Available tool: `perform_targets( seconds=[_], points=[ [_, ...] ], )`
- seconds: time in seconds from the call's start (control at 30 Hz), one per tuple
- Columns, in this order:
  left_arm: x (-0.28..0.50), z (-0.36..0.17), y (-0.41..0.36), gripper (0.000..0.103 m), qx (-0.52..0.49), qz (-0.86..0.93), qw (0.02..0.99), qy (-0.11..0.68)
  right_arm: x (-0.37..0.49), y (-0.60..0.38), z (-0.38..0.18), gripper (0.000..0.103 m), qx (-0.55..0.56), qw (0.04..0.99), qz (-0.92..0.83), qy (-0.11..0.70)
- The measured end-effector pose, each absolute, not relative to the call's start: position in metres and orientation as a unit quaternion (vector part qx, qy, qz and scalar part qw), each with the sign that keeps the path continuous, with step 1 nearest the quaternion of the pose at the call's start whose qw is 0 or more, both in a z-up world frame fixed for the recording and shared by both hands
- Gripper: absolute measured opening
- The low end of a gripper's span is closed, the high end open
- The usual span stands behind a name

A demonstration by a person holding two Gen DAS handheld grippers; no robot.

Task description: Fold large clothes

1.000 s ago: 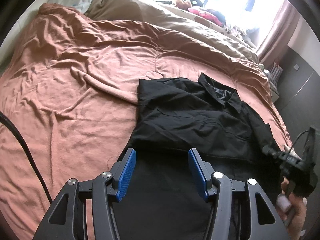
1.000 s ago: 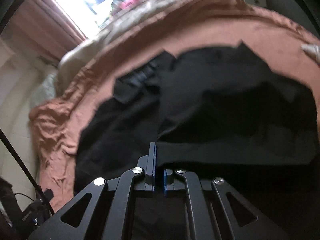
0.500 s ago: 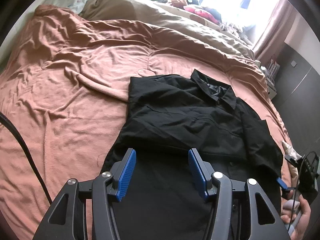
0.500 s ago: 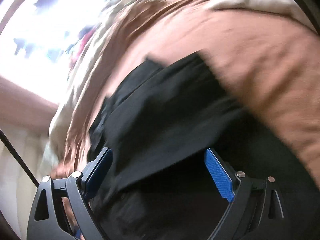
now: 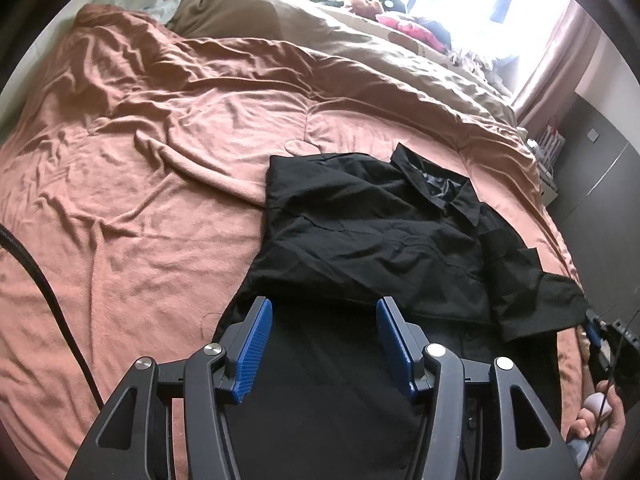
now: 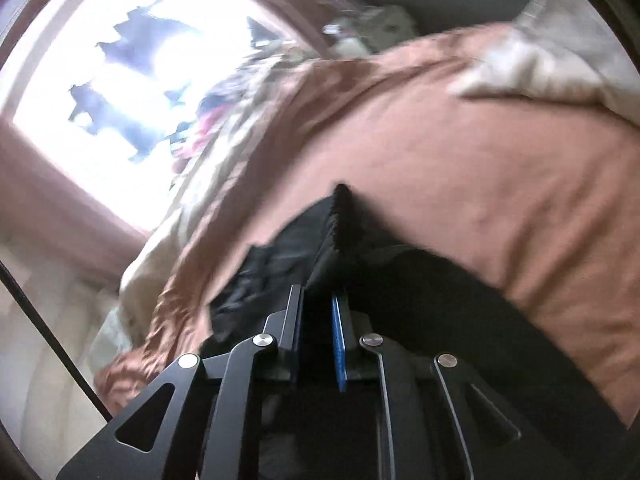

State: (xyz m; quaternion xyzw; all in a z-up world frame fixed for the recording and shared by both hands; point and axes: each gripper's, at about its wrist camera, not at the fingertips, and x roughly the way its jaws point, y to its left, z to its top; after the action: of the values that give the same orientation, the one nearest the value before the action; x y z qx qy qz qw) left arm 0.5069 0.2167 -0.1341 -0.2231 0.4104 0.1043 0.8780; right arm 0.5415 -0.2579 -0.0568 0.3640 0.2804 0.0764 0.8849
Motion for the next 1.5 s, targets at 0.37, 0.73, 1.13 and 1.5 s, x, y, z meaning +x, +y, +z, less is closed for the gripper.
perform_targets(
  seconds=[0.37,0.73,1.13,1.5],
  points=[
    [0.490,-0.134,0.249,0.056,-0.249,0.114,0.875,0.399,0.554,-0.198,-0.049,0.003,0.313,0.881,0.226,0.273],
    [0.472,-0.141,0.285,0.056,-0.268,0.129,0.869,0.396,0.553,-0.177,-0.069,0.003,0.267,0.882,0.218,0.320],
    [0.483,-0.131,0.259,0.063,-0.270,0.095,0.873,0.396,0.531,-0.202,-0.055,0.074,0.291,0.885,0.160,0.327],
    [0.557,-0.112,0.145,0.068,-0.177,0.017,0.886,0.429,0.546,-0.292,-0.068,0.074,0.367,0.861,0.075,0.345]
  ],
)
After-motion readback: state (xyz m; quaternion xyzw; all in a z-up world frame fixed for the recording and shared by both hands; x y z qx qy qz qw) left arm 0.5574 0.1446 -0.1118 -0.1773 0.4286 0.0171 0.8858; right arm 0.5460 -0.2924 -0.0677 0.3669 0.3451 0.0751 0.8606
